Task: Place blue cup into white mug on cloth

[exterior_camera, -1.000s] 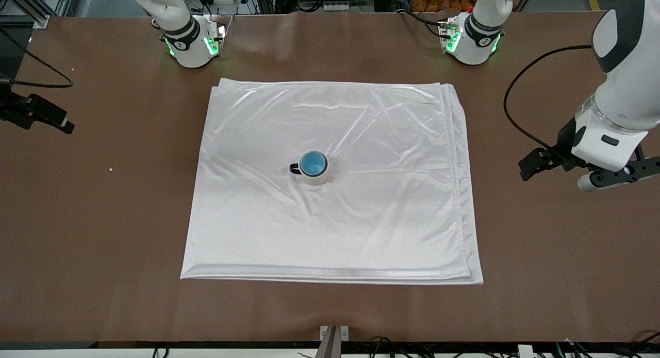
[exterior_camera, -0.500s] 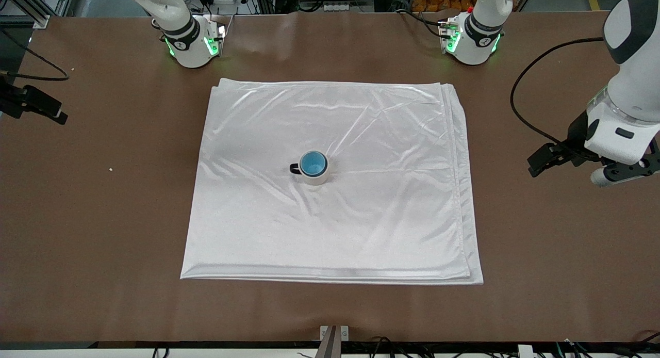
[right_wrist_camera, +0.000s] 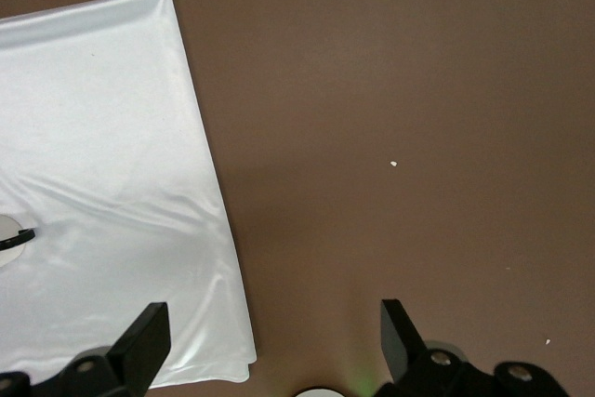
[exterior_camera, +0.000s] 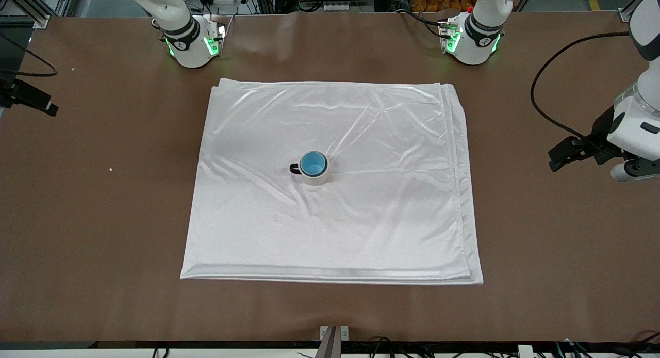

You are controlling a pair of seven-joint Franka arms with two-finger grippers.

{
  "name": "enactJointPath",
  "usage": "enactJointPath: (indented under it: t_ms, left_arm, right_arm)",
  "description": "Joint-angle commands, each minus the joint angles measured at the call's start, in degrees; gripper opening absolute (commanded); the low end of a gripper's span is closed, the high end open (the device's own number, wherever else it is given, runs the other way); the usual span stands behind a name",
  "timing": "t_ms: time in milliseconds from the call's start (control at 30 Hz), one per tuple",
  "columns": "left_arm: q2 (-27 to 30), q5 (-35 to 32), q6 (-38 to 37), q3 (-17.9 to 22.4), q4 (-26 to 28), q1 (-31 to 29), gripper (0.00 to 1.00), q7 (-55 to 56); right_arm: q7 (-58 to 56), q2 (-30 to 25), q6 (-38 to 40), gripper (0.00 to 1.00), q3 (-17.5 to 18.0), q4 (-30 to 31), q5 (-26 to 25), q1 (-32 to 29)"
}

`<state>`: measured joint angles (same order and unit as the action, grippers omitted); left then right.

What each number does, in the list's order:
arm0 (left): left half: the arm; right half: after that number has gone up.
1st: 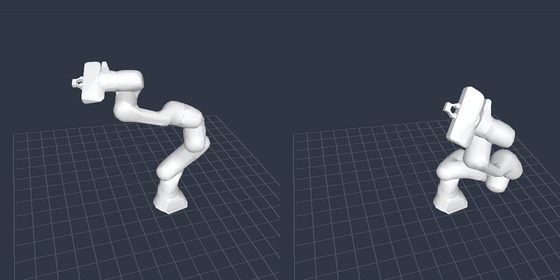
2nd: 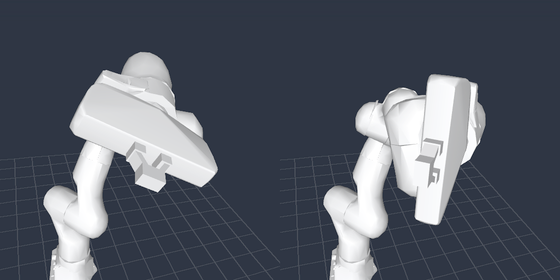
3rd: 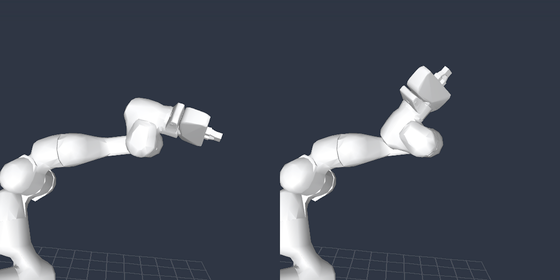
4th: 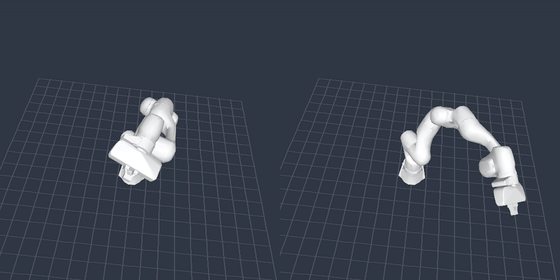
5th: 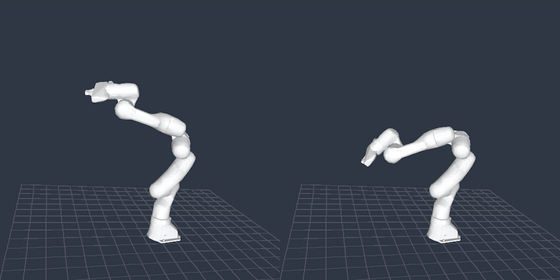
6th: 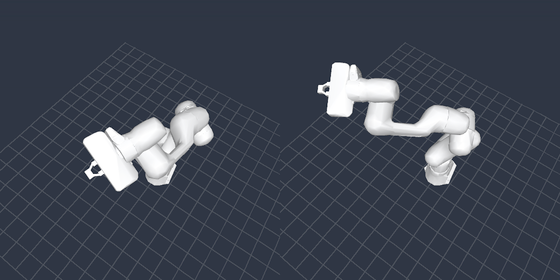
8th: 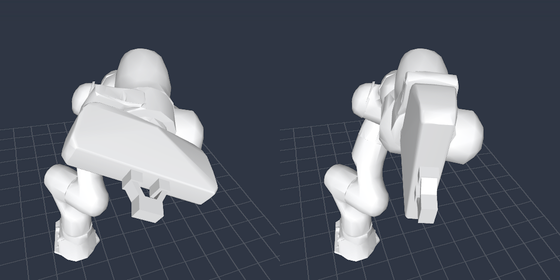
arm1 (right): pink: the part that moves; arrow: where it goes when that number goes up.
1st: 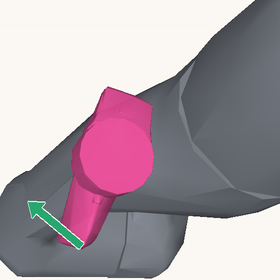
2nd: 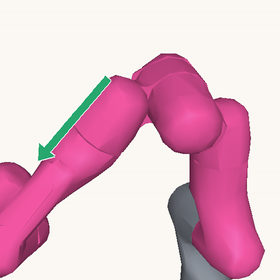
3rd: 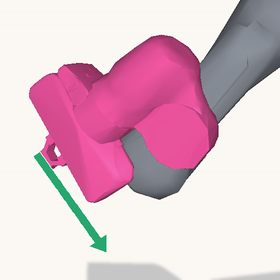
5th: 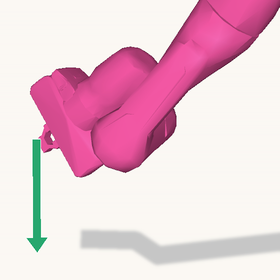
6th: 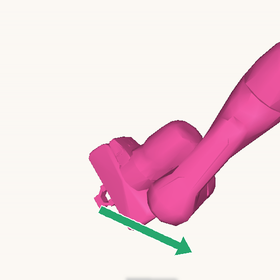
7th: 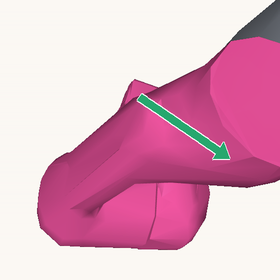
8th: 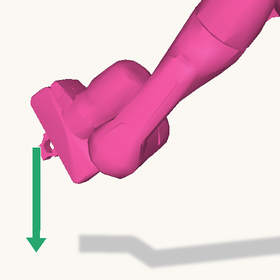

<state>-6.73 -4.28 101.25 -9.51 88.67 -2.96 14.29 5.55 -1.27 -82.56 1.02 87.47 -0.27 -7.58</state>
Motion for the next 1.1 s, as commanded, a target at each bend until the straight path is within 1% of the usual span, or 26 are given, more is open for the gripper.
enactJointPath:
  t_ms: [0, 400, 600, 1067]
  left_arm:
    - [1.19, 0.50, -1.84, -0.16, 0.36, 0.06, 1.00, -3.29]
    - [1.28, 0.50, -3.42, -0.51, 0.28, 0.06, 1.00, -7.25]
    - [1.19, 0.50, -3.60, -0.42, -1.13, 0.15, 1.00, -7.26]
    - [1.11, 0.59, -3.60, -0.42, -1.22, 0.15, 1.00, -7.34]
  right_arm:
    - [-0.02, 0.21, 0.30, 1.00, 0.03, -0.81, 1.06, -1.38]
    - [-0.02, 0.30, -0.67, 1.00, 0.03, -0.81, 3.17, -1.47]
    - [-0.02, 0.74, -1.82, 1.00, 0.03, -0.81, 5.11, -1.38]
    - [0.07, 0.83, -1.99, 1.00, 0.03, -0.72, 5.20, -1.12]
